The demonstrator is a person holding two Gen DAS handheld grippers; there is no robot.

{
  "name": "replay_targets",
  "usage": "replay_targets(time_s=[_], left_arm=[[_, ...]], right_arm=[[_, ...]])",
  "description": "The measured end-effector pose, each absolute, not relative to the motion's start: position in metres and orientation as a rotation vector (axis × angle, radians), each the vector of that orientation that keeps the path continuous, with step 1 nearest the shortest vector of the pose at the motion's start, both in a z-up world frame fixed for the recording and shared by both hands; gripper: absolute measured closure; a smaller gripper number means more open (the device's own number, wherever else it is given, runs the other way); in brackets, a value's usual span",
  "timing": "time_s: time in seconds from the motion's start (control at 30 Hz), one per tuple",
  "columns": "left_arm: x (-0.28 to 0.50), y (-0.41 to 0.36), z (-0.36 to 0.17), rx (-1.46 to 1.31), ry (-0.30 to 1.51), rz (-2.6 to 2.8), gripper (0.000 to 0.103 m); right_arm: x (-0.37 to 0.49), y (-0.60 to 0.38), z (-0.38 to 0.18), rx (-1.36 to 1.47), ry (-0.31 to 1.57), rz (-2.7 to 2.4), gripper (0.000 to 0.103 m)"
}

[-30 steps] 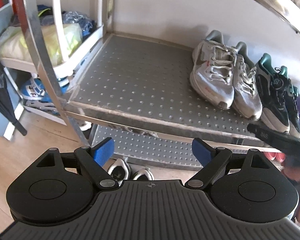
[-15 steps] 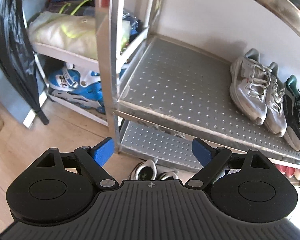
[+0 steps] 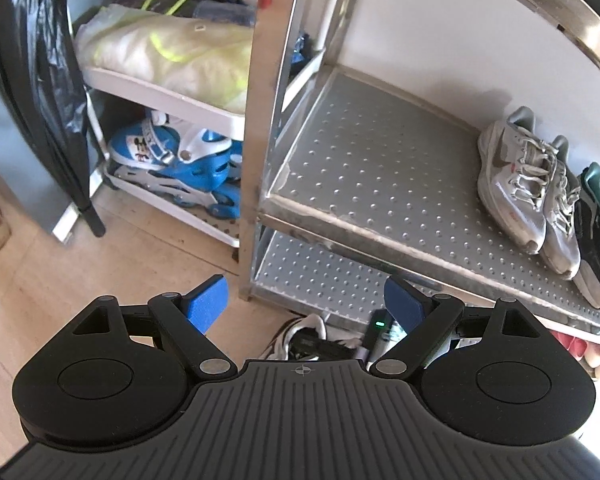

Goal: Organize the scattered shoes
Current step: 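Lower the right tool to the white-and-black sneakers and grasp both, then lift the white-and-black sneakers onto the shelf beside the white sneakers and release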

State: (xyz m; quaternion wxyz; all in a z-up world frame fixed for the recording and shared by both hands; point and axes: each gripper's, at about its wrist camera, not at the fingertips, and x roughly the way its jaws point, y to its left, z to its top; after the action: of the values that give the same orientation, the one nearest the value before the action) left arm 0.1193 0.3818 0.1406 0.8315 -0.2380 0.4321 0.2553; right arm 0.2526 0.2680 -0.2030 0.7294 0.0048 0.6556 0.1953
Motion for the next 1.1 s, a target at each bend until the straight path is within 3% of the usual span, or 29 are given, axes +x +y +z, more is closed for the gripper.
replay_targets(time_s=[0.07, 0.1, 0.2, 0.23, 0.37, 0.7, 0.93, 1.1], left_arm=[[0.12, 0.382, 0.139, -0.504, 0.919, 0.542, 0.014], [0.12, 0.382, 0.139, -0.506, 0.921, 0.541, 0.014], [0.12, 0.383, 0.138, -0.504, 0.918, 0.555, 0.014], [0.12, 0.384, 0.138, -0.504, 0.917, 0.559, 0.014], [0.113, 0.388, 0.142, -0.51, 0.884, 0.593, 0.014], [0.076, 0.411, 0.171, -0.565, 0.682, 0.789, 0.014], [0.053, 0.432, 0.179, -0.613, 0.607, 0.88, 0.014], [0.051, 0.439, 0.181, -0.624, 0.604, 0.902, 0.014]], right_arm=[[0.249, 0.276, -0.213, -0.047, 1.423, 0.409, 0.031], [0.247, 0.276, -0.219, -0.094, 1.394, 0.395, 0.039], [0.235, 0.262, -0.215, -0.092, 1.312, 0.461, 0.077], [0.229, 0.256, -0.207, -0.089, 1.288, 0.477, 0.08], [0.207, 0.219, -0.169, 0.044, 1.251, 0.525, 0.081], [0.114, 0.142, 0.025, -0.003, 0.811, 0.734, 0.083], [0.147, 0.164, 0.117, 0.058, 0.586, 0.728, 0.085], [0.202, 0.24, 0.14, -0.076, 0.39, 0.662, 0.082]])
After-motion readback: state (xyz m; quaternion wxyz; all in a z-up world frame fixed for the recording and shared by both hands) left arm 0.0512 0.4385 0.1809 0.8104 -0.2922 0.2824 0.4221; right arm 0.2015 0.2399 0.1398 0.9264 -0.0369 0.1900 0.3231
